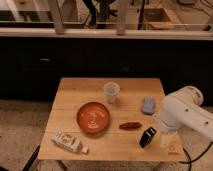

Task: Knock the eraser over

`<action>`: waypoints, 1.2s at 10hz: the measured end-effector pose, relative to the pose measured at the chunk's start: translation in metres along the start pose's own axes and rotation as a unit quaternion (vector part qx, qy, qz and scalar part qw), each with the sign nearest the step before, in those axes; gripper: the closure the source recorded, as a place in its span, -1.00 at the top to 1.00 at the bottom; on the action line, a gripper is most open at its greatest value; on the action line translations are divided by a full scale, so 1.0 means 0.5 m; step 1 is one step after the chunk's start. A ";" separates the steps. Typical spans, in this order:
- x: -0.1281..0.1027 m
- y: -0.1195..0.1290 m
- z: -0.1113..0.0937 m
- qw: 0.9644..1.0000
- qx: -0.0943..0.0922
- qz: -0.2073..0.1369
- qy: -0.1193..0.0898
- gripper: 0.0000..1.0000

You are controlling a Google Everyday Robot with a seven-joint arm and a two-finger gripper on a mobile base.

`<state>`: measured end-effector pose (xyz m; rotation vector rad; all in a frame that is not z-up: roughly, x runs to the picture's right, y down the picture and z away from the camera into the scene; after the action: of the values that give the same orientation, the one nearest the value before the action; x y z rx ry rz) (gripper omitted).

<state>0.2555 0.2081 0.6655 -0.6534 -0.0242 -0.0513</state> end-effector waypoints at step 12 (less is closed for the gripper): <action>-0.026 0.039 0.047 0.999 -0.025 -0.024 -0.005 -0.97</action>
<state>0.2437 0.2382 0.6719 -0.7024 -0.0488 -0.0957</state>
